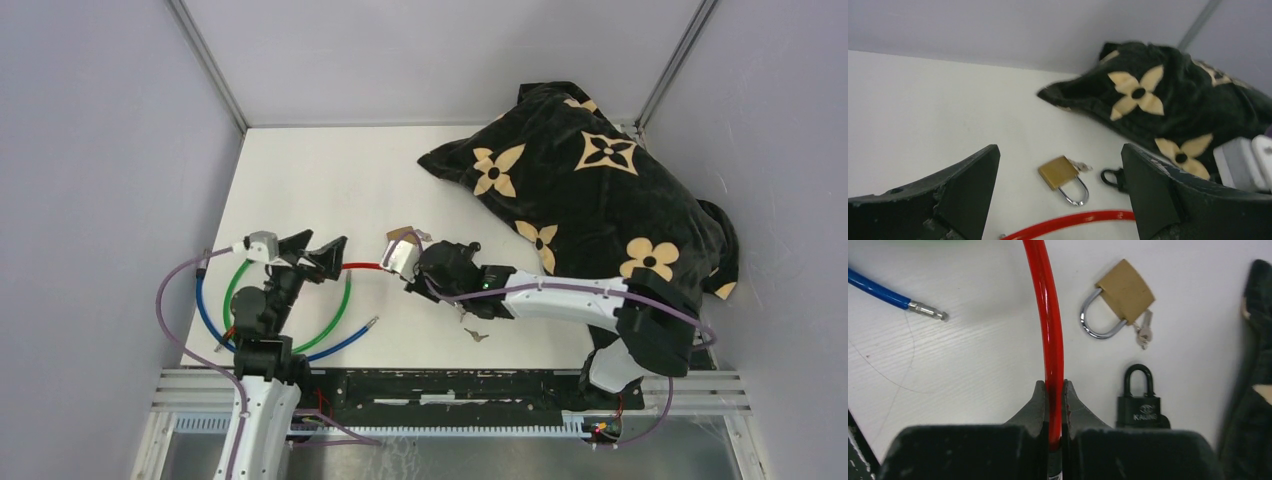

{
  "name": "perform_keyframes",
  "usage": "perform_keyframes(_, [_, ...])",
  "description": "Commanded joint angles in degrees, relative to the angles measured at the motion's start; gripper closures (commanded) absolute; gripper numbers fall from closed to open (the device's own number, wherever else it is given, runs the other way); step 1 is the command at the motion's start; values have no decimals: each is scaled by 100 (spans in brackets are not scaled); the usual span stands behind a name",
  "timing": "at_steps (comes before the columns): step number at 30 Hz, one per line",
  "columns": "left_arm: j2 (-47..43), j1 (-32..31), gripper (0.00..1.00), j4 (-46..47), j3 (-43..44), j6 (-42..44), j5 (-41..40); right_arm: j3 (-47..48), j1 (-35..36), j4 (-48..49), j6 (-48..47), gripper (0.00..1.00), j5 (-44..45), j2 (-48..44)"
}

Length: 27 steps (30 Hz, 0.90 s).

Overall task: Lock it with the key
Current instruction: Pick up the lock from the center of the board.

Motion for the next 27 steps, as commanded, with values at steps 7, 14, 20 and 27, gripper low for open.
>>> perform_keyframes(7, [2491,16,0,-4735,2942,6037,3816,-1737,-71,2267,-1336,100,794,-2192])
perform_keyframes(14, [3388,-10,0,-4918,2944,7708,3339,-2156,-72,2427,-1630,100,620,-2542])
perform_keyframes(20, [3660,-34,0,-4105,2421,8059,2758,-2420,-71,2651,-1690,100,455,-2887])
perform_keyframes(27, [3581,-122,70,-3765,2117,8202,2879,-2578,-71,2759,-1646,100,111,-3024])
